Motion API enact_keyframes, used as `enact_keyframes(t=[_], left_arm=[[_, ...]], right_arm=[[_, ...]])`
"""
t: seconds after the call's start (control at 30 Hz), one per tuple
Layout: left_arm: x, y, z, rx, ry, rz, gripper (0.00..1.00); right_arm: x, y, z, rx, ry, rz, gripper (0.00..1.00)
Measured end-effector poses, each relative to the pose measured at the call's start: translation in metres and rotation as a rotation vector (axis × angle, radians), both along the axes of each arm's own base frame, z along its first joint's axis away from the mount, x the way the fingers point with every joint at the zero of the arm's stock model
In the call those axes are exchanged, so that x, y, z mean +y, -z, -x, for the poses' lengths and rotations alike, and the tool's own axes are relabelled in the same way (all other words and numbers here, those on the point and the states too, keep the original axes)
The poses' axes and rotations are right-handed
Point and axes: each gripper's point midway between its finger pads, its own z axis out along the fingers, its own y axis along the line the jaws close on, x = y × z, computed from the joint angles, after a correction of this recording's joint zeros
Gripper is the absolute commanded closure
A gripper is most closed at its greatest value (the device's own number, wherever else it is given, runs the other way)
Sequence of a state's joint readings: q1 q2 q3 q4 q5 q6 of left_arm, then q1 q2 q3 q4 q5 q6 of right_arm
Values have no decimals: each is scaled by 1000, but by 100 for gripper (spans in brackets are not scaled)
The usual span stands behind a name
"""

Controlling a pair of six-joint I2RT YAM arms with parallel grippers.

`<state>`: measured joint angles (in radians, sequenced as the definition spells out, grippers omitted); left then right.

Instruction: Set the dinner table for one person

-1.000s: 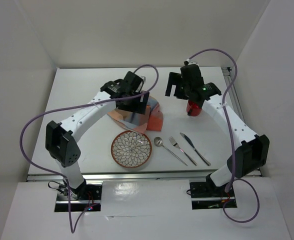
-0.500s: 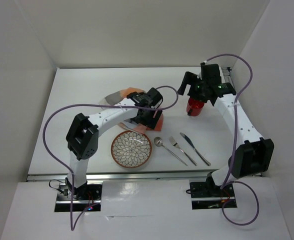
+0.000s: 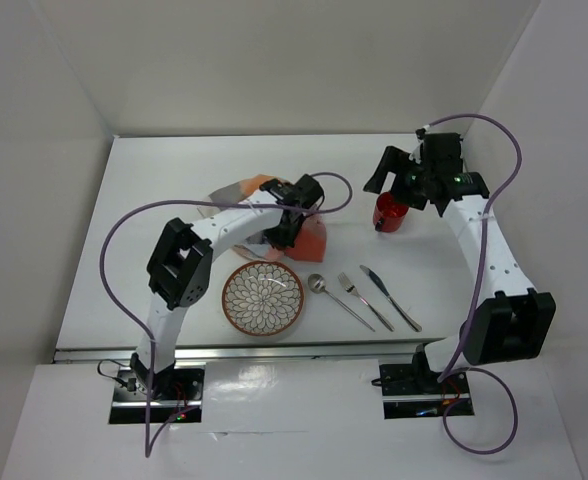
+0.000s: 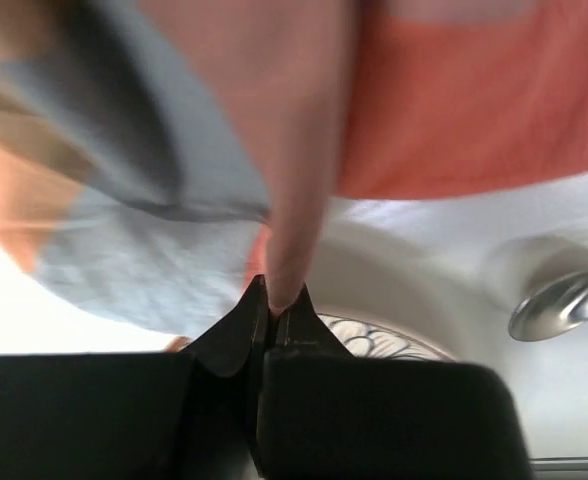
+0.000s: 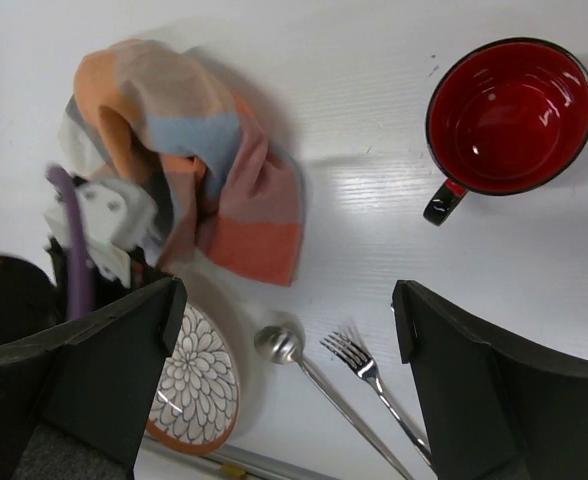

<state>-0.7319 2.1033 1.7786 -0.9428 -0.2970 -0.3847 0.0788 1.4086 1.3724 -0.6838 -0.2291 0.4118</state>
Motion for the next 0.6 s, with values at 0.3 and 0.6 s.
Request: enact_keyframes(t=[0.3, 0.6], left_arm=[[80, -110, -91, -176, -276, 250, 100], [155, -182, -115, -292, -415, 442, 100]], right_arm=[[60, 17, 7, 13, -279, -32, 7], [161, 116, 30, 176, -631, 161, 1]])
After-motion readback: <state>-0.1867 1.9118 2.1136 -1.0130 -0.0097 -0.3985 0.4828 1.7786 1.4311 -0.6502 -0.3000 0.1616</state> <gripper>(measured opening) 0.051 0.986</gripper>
